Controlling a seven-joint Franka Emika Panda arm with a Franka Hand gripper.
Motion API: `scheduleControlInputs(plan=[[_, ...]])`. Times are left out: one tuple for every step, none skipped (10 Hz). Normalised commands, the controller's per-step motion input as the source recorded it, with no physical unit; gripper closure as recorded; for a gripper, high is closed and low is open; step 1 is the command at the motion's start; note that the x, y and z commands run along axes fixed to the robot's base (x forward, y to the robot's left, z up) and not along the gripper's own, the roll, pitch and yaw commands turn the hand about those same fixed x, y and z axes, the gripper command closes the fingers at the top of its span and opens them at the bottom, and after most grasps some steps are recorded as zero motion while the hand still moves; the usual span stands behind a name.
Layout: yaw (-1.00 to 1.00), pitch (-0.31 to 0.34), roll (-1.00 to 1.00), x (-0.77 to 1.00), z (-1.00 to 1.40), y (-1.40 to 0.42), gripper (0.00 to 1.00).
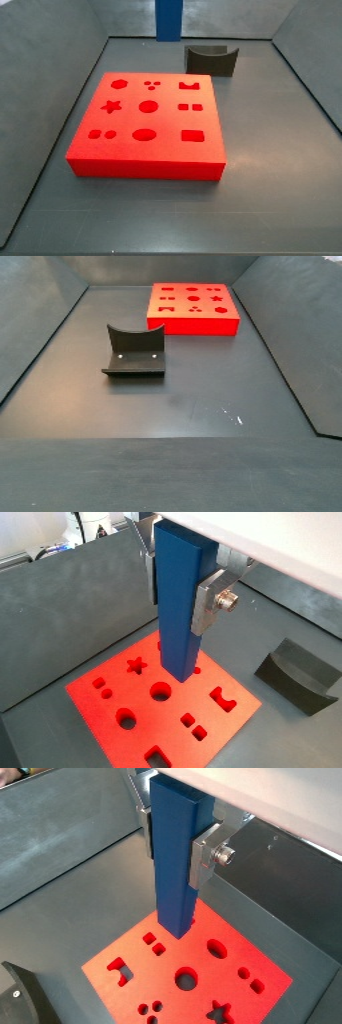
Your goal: Insert the rectangle object.
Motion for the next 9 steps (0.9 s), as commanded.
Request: scheduleControlInputs(plan=[[0.07, -0.069, 0.0, -0.02, -0.05, -0.01, 1.0], [0.04, 0.034, -0.19, 0.38, -0.37, -0.19, 1.0], [0.0, 0.027, 0.0, 0.56, -0.72, -0.84, 1.0], [0.0, 0.014, 0.0, 0.56, -0.71, -0.84, 1.0], [0.0, 0.004, 0.0, 0.57, -0.72, -0.82, 1.0], [0.0, 0.0, 0.0, 0.57, -0.75, -0.79, 1.0], [0.0, 0.019, 0.0, 0.59, -0.78, -0.75, 1.0], [-0.24, 0.106, -0.06, 0.61, -0.34, -0.48, 1.0], [0.0, -0.03, -0.04, -0.01, 0.0, 0.05, 1.0]])
